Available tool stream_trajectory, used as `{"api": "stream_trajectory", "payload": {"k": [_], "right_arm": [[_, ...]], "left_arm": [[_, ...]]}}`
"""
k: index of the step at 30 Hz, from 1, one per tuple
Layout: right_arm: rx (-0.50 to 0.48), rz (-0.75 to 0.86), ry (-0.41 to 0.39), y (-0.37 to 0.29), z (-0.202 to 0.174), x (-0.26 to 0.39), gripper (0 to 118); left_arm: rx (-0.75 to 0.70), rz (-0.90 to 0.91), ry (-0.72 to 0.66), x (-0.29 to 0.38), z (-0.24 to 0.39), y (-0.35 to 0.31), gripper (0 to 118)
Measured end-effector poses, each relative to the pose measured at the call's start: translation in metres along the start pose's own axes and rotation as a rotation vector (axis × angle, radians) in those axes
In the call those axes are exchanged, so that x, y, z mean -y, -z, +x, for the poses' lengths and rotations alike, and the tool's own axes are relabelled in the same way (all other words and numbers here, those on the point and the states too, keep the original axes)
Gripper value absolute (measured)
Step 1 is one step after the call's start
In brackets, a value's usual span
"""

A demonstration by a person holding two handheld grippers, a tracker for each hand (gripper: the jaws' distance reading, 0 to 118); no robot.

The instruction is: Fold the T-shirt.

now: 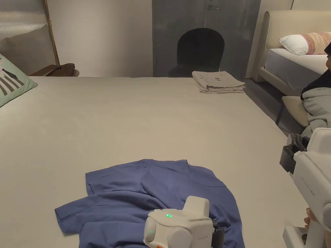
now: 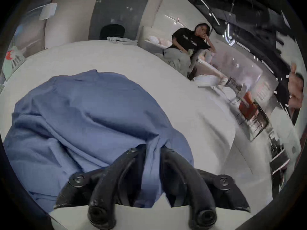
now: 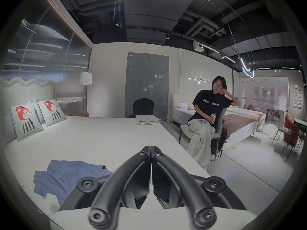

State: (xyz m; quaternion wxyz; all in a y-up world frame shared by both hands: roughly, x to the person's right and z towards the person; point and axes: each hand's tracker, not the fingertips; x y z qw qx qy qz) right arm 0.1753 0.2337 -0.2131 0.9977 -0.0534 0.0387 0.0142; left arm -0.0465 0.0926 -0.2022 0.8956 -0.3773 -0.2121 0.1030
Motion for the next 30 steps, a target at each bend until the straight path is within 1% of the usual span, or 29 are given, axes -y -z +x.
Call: {"api": "stream_trajectory", "payload": {"k": [1, 2, 3, 4, 6, 11, 12, 13, 14, 15, 16, 17, 18, 20, 26, 28, 30], "right_arm": [[-0.004, 0.000, 0.001, 0.004, 0.002, 0.003, 0], [-0.007, 0.002, 0.001, 0.004, 0.001, 0.004, 0], [-0.011, 0.004, 0.000, 0.005, -0.001, 0.003, 0], [-0.015, 0.006, -0.001, 0.005, -0.002, 0.003, 0], [-0.021, 0.011, -0.003, 0.007, -0.004, 0.003, 0], [-0.055, 0.040, -0.005, 0.005, -0.021, -0.003, 0], [-0.060, 0.043, -0.005, 0.005, -0.023, -0.003, 0], [-0.067, 0.047, -0.004, 0.007, -0.027, -0.004, 0], [-0.074, 0.049, -0.002, 0.008, -0.030, -0.004, 0], [-0.083, 0.051, 0.001, 0.009, -0.034, -0.004, 0], [-0.089, 0.050, 0.002, 0.011, -0.037, -0.004, 0], [-0.094, 0.048, 0.002, 0.016, -0.037, -0.003, 0], [-0.102, 0.047, 0.004, 0.017, -0.039, -0.003, 0], [-0.115, 0.045, 0.004, 0.018, -0.045, -0.003, 0], [-0.137, 0.039, -0.003, 0.022, -0.051, 0.000, 0], [-0.139, 0.033, -0.004, 0.022, -0.053, 0.002, 0], [-0.140, 0.024, -0.011, 0.021, -0.056, 0.005, 0]], "left_arm": [[-0.011, 0.031, -0.020, -0.004, -0.004, -0.007, 34], [-0.030, 0.071, -0.036, -0.009, -0.008, -0.017, 62], [-0.061, 0.129, -0.048, -0.015, -0.013, -0.030, 96], [-0.079, 0.188, -0.050, -0.024, -0.018, -0.044, 107], [-0.151, 0.345, -0.046, -0.039, -0.033, -0.085, 106], [-0.452, 0.645, -0.044, -0.065, -0.082, -0.187, 106], [-0.511, 0.687, -0.042, -0.066, -0.092, -0.203, 103], [-0.578, 0.730, -0.038, -0.065, -0.099, -0.220, 94], [-0.638, 0.762, -0.034, -0.063, -0.103, -0.235, 78], [-0.701, 0.789, -0.032, -0.061, -0.108, -0.248, 48], [-0.747, 0.793, -0.030, -0.062, -0.111, -0.257, 23], [-0.780, 0.794, -0.036, -0.061, -0.116, -0.265, 8], [-0.784, 0.797, -0.044, -0.059, -0.120, -0.272, 4], [-0.762, 0.791, -0.054, -0.056, -0.126, -0.280, 1], [-0.746, 0.726, -0.047, -0.048, -0.131, -0.268, 1], [-0.700, 0.658, -0.064, -0.043, -0.132, -0.256, 1], [-0.683, 0.599, -0.091, -0.037, -0.138, -0.240, 1]]}}
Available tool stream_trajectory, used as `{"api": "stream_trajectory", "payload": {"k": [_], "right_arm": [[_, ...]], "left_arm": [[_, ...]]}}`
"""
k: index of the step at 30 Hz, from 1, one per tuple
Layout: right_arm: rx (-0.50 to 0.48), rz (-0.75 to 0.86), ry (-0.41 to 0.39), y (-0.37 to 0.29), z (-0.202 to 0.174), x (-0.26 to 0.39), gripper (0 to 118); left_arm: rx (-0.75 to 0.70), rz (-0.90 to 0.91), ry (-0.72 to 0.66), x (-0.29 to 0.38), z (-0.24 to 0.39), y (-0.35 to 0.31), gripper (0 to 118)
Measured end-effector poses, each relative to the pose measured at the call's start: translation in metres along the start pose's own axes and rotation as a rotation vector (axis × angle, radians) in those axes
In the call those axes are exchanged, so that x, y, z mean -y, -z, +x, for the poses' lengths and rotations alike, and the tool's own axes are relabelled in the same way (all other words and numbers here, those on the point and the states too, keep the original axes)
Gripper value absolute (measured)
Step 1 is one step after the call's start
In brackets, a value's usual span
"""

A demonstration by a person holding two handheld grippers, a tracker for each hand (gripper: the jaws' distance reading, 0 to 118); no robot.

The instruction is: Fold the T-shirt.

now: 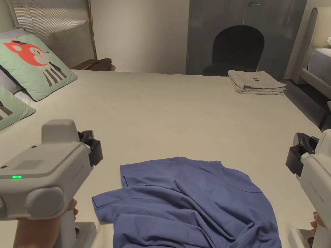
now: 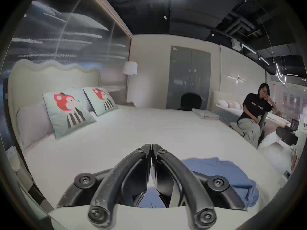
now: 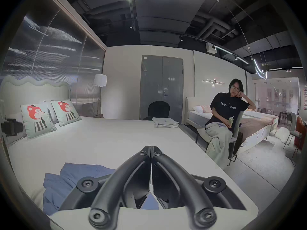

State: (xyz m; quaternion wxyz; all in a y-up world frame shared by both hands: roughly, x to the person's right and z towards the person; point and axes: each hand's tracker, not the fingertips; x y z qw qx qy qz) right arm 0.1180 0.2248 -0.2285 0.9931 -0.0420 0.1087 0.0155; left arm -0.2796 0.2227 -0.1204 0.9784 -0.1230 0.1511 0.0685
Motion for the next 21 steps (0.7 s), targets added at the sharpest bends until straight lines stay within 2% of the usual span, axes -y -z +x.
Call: {"api": "stream_trajectory", "payload": {"k": [2, 3, 4, 5, 6, 7, 8, 11, 16, 17, 18, 19, 21], "right_arm": [[0.000, -0.014, -0.003, 0.001, 0.001, 0.004, 0], [0.001, -0.022, -0.003, 0.001, 0.002, 0.009, 0], [0.002, -0.030, -0.003, 0.002, 0.003, 0.012, 0], [0.005, -0.040, -0.003, 0.003, 0.004, 0.015, 0], [0.005, -0.049, -0.002, 0.003, 0.005, 0.017, 0], [0.006, -0.057, -0.002, 0.002, 0.004, 0.018, 0], [0.007, -0.064, -0.003, 0.002, 0.004, 0.021, 0], [0.012, -0.091, -0.012, 0.003, 0.005, 0.031, 0], [0.015, -0.133, -0.015, 0.001, 0.007, 0.046, 0], [0.015, -0.143, -0.015, 0.001, 0.008, 0.049, 0], [0.016, -0.154, -0.015, 0.001, 0.009, 0.052, 0], [0.019, -0.163, -0.013, 0.002, 0.010, 0.057, 0], [0.017, -0.187, -0.007, 0.003, 0.012, 0.064, 1]], "left_arm": [[0.018, -0.101, 0.010, 0.018, 0.004, 0.008, 1], [0.025, -0.140, 0.000, 0.028, 0.006, 0.014, 8], [0.036, -0.196, -0.007, 0.039, 0.007, 0.019, 26], [0.052, -0.261, -0.013, 0.051, 0.008, 0.026, 54], [0.066, -0.319, -0.024, 0.063, 0.008, 0.031, 94], [0.081, -0.367, -0.033, 0.076, 0.010, 0.035, 112], [0.103, -0.375, -0.050, 0.087, 0.013, 0.035, 107], [0.052, -0.456, 0.000, 0.118, 0.023, 0.040, 108], [0.083, -0.513, -0.004, 0.141, 0.037, 0.035, 103], [0.086, -0.516, -0.001, 0.142, 0.040, 0.034, 87], [0.090, -0.513, 0.013, 0.144, 0.041, 0.033, 47], [0.087, -0.511, 0.036, 0.144, 0.045, 0.033, 20], [0.072, -0.525, 0.076, 0.146, 0.050, 0.034, 13]]}}
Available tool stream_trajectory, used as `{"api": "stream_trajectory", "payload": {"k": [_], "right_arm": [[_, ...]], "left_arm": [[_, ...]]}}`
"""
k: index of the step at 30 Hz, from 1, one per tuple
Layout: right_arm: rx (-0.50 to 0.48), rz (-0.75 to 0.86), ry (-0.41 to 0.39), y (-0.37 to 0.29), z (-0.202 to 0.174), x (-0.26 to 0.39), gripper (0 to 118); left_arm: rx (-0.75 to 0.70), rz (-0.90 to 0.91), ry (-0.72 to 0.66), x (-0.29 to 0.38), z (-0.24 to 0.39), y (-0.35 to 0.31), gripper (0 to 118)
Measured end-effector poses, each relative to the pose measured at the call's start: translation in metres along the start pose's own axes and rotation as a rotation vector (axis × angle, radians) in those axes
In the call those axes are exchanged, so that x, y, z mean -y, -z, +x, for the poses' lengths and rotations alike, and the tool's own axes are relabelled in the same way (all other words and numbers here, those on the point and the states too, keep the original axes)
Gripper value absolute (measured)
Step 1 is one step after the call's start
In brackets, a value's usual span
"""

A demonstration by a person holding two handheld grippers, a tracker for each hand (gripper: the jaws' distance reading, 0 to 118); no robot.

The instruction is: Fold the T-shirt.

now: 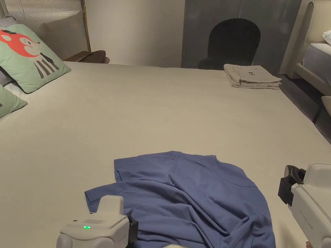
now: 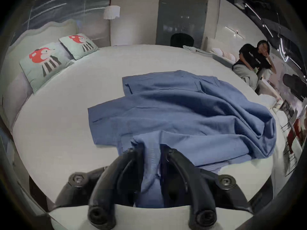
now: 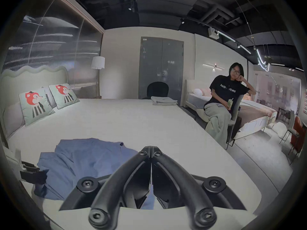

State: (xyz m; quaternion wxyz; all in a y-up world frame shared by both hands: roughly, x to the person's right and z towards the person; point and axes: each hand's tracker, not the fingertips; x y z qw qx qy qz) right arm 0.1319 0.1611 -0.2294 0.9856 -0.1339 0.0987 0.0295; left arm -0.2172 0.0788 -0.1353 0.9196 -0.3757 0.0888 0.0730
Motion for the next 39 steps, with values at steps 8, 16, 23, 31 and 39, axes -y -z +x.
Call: {"api": "stream_trajectory", "payload": {"k": [8, 16, 23, 31, 39], "right_arm": [[-0.048, -0.263, 0.005, 0.027, 0.011, 0.031, 110], [-0.122, -0.532, 0.105, 0.062, 0.006, 0.078, 81], [-0.158, -0.488, 0.070, 0.045, -0.004, 0.055, 12], [-0.229, -0.230, 0.153, 0.017, 0.013, -0.022, 10], [-0.260, 0.069, 0.164, -0.016, 0.010, -0.143, 11]], "left_arm": [[0.041, 0.028, -0.022, -0.001, -0.006, -0.014, 7], [0.041, 0.055, -0.010, -0.004, -0.004, -0.025, 7], [0.046, 0.073, -0.032, -0.008, -0.011, -0.029, 6], [0.043, 0.249, -0.054, -0.070, -0.021, -0.070, 6], [0.028, 0.493, -0.037, -0.171, -0.029, -0.137, 6]]}}
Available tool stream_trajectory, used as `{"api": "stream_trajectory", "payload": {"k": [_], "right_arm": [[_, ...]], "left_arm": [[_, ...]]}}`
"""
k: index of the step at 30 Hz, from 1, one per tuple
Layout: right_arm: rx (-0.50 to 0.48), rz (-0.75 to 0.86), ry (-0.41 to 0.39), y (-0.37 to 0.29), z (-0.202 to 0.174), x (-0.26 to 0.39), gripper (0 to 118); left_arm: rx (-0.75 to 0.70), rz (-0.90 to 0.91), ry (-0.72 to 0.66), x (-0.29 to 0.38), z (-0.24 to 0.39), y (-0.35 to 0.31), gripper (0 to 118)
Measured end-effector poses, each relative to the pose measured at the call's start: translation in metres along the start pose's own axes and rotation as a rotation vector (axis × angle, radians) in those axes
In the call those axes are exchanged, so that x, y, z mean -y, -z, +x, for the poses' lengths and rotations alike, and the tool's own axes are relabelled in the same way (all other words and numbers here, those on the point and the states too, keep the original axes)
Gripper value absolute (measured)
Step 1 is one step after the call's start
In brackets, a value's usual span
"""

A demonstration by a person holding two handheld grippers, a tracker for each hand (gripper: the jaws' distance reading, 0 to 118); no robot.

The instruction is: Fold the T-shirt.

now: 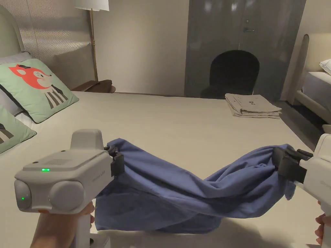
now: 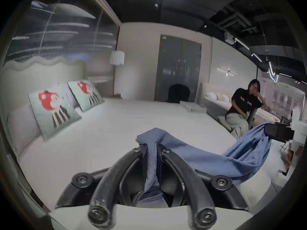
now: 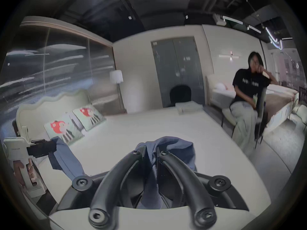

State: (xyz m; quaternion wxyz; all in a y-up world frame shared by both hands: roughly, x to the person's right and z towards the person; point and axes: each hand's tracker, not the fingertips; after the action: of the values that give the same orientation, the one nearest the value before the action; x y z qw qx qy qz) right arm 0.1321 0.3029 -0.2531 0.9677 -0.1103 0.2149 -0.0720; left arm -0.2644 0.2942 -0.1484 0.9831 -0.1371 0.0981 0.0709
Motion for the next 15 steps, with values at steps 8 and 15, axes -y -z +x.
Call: {"api": "stream_trajectory", "payload": {"k": [8, 15], "right_arm": [[0.000, 0.173, -0.041, 0.005, -0.021, -0.098, 10], [0.033, 0.220, -0.062, 0.039, -0.021, -0.147, 11]], "left_arm": [[0.026, 0.146, -0.012, -0.102, 0.001, 0.014, 6], [0.049, 0.205, -0.017, -0.162, 0.011, 0.061, 6]]}}
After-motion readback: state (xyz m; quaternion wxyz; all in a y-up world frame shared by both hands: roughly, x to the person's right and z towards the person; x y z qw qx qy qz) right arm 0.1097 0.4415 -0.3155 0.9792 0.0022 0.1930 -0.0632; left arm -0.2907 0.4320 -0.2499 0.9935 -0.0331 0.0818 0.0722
